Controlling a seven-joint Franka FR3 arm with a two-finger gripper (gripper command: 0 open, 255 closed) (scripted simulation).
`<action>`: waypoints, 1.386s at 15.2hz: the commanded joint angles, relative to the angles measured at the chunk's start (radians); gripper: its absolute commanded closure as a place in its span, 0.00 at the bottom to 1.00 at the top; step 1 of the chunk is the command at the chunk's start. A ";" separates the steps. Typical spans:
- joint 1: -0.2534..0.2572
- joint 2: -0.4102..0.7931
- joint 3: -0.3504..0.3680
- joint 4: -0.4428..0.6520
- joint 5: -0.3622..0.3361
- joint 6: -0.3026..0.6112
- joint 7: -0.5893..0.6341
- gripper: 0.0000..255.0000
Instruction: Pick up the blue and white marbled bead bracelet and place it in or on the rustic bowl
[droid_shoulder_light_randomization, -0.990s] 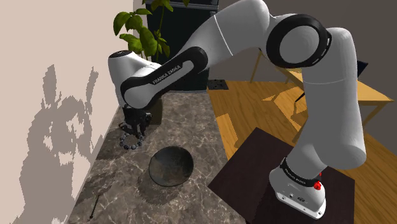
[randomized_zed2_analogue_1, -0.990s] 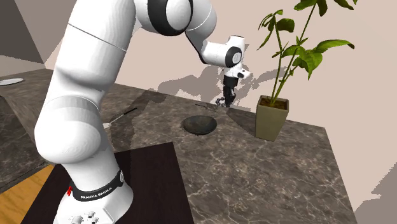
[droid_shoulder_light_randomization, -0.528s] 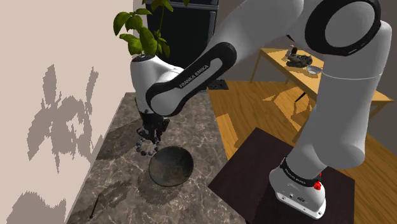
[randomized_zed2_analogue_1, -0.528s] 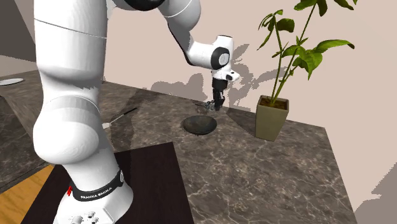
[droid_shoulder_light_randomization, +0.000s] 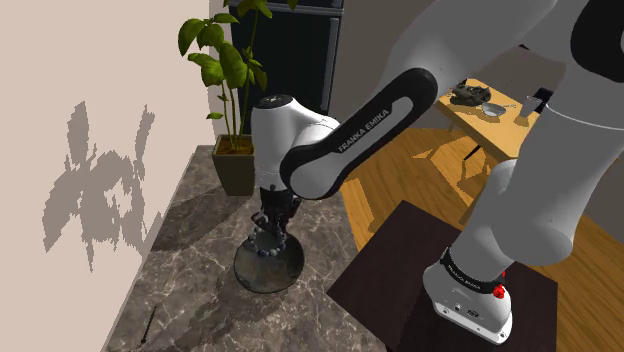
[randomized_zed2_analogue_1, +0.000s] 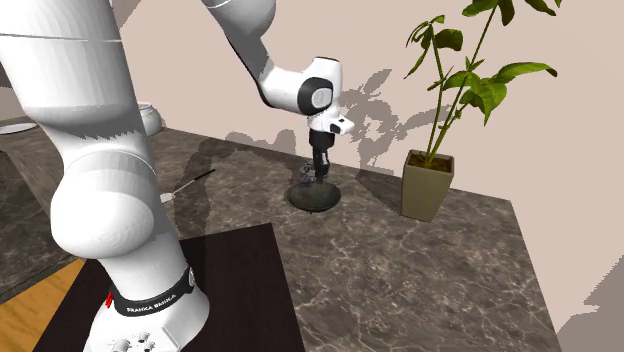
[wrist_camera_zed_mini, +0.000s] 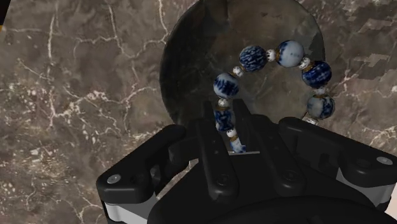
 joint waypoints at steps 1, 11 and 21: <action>0.000 -0.004 0.001 -0.034 0.002 0.030 0.000 1.00; 0.010 0.121 -0.015 -0.049 -0.061 0.164 0.042 1.00; 0.013 0.144 -0.021 -0.049 -0.074 0.186 0.051 1.00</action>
